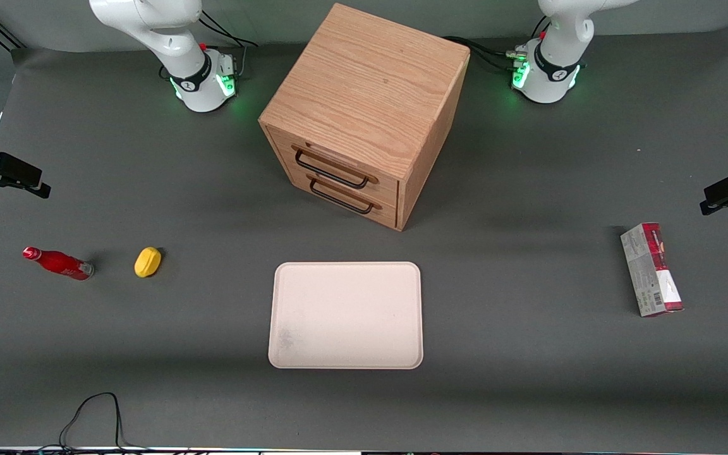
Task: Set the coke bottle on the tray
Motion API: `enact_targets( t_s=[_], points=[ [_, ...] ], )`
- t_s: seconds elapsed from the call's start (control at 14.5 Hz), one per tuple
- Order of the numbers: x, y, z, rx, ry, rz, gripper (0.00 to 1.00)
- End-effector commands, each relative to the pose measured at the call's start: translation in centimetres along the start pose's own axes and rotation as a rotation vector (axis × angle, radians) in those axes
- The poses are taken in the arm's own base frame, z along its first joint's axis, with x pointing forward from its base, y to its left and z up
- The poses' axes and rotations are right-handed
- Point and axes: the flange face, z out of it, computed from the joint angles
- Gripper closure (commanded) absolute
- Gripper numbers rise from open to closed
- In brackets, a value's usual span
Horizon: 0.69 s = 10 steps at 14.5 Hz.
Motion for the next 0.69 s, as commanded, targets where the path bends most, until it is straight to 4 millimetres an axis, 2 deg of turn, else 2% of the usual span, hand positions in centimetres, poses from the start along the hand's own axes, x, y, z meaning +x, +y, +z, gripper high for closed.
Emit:
enact_targets(
  t_s=[0.0,0.42,0.55,0.62],
  points=[
    [-0.2,0.1,-0.4,-0.017,-0.005,0.012,0.00],
    [-0.2,0.0,-0.5,-0.019,-0.004,0.006,0.00],
    [-0.4,0.7,-0.4,-0.019,-0.013,0.008,0.00],
    [-0.5,1.9,-0.4,-0.028,-0.012,-0.005,0.00]
  ],
)
